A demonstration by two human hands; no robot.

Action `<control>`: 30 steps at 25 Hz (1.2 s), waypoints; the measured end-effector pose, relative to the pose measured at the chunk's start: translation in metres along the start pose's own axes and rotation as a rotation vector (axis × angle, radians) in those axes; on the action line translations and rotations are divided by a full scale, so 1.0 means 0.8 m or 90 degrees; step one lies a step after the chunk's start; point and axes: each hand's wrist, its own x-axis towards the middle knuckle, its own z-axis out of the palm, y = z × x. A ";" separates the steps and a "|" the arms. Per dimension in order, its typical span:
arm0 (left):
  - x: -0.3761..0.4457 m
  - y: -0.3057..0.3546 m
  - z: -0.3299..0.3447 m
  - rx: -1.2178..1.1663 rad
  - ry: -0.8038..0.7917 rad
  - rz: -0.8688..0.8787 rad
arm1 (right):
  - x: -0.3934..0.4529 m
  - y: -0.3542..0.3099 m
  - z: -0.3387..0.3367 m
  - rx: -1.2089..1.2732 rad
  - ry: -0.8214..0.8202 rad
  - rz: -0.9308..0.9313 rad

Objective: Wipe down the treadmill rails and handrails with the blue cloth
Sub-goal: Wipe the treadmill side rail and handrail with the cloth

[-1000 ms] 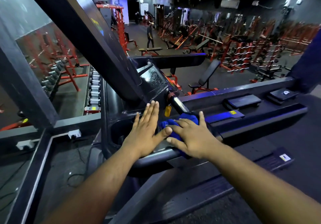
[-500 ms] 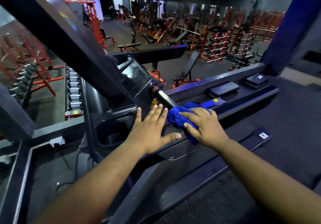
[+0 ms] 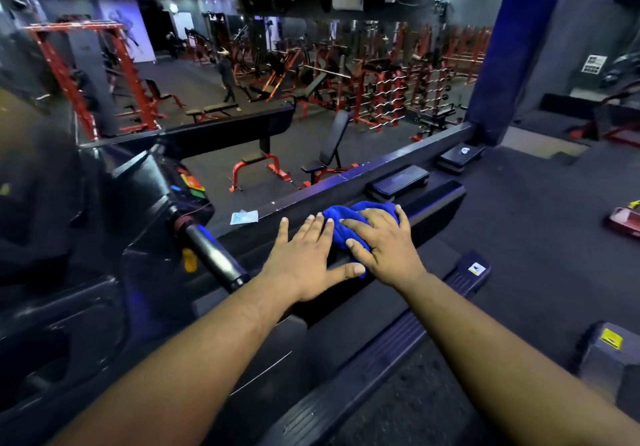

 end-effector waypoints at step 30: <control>0.624 0.363 -0.037 -0.976 -0.001 0.107 | 0.097 0.549 -0.114 0.241 0.181 0.415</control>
